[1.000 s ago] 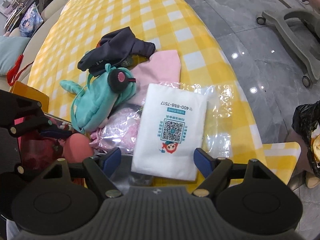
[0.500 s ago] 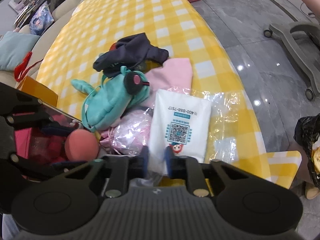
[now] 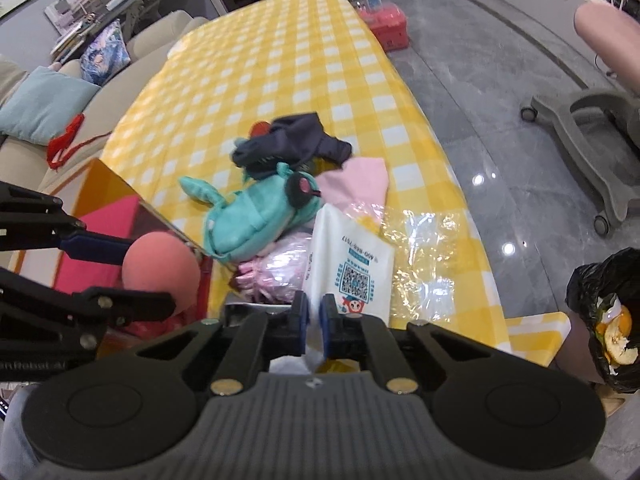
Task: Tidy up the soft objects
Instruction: 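Close left tool on the pink ball while right tool closes on the white packet, then carry the pink ball in left tool while right tool carries the packet to the white box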
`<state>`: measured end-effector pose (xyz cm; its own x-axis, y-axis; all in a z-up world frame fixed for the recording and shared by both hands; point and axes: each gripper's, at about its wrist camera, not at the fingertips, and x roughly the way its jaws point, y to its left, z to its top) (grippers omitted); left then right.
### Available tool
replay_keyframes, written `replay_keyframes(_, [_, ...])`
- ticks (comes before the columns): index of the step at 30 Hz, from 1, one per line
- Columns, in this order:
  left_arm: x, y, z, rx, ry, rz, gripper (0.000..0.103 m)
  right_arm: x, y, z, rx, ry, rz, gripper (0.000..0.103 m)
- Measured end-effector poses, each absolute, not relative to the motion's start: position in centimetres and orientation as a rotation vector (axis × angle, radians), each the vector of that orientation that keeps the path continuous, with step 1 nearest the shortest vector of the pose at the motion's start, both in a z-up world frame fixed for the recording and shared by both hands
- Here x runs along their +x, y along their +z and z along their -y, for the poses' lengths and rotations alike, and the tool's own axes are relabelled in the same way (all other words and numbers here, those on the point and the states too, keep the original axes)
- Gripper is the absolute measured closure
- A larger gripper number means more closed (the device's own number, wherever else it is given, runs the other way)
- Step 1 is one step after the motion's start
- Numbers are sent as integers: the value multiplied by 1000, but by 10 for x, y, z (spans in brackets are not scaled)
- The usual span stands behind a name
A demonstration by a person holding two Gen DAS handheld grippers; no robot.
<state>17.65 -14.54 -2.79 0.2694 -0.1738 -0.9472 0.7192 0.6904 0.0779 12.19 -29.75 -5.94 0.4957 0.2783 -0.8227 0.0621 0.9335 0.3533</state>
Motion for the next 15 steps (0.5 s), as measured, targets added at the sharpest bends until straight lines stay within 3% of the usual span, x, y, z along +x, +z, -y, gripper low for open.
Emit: replay_keyframes(15, [126, 34, 57, 176, -461, -913, 55, 84, 22, 245, 264, 248, -879, 99])
